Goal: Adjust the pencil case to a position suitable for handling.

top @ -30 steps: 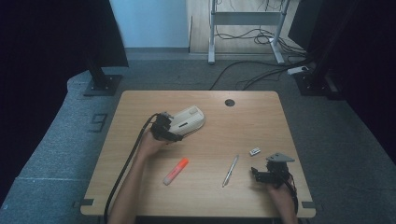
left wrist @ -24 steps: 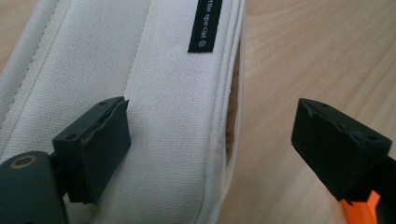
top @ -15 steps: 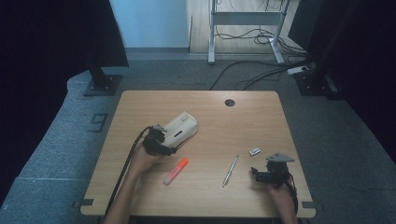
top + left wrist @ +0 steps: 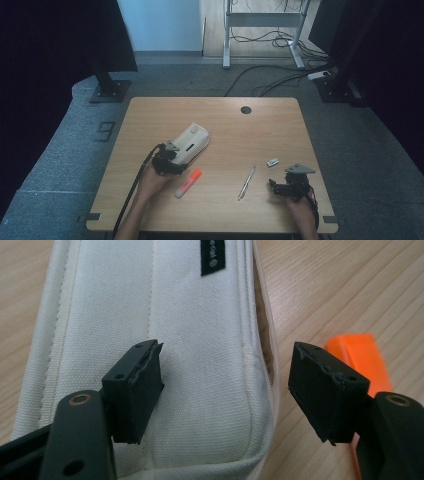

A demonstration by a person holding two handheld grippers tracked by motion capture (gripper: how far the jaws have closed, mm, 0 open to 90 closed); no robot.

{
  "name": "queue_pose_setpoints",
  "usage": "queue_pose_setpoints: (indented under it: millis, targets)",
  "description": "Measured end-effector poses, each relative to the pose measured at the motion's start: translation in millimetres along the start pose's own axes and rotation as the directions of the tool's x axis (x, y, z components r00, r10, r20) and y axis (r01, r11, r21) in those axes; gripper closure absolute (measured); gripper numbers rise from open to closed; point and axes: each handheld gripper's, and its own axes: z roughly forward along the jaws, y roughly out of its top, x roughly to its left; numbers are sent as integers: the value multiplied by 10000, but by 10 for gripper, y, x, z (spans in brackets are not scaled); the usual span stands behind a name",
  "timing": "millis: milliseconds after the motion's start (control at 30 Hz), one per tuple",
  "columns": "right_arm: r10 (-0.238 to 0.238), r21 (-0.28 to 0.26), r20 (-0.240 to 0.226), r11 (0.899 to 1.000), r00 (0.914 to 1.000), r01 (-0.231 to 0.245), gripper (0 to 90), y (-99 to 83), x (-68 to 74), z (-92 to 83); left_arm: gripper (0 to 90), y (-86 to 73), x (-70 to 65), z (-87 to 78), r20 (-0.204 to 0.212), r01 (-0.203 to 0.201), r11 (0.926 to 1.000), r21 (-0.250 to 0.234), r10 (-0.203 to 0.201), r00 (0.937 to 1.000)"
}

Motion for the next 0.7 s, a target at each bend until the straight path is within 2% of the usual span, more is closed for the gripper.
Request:
queue_pose_setpoints:
  millis: [133,267,300,500,533,600,667,700]
  targets:
    - [11,0,6,10000,10000,-11,132,0,0,0,364,-5,-2,-5,-207,27,10000,-25,-28,9998]
    - [101,-29,109,9999,9999,-100,133,-4,14,-1,423,-54,59,-25,46,444,9980,-460,-442,9990]
    - [103,-27,108,9999,9999,-103,133,-4,14,-1,469,-96,99,-33,307,702,9946,-770,-680,9972]
    - [104,-25,110,9999,9999,-103,133,-4,14,-1,514,-154,132,-38,502,973,9887,-1144,-921,9945]
    - [104,-25,111,9999,9999,-103,132,-4,14,-1,514,-155,154,-42,643,985,9887,-1134,-916,9937]
    - [105,-26,111,9999,9999,-105,132,-4,15,-1,509,-157,157,-42,657,968,9887,-1141,-897,9938]
    - [104,-26,110,9999,9999,-104,133,-4,14,-1,505,-156,130,-36,458,760,9907,-1127,-712,9964]
    - [105,-25,111,9999,9999,-105,133,-4,14,-1,489,-150,93,-29,211,561,9925,-1087,-541,9983]
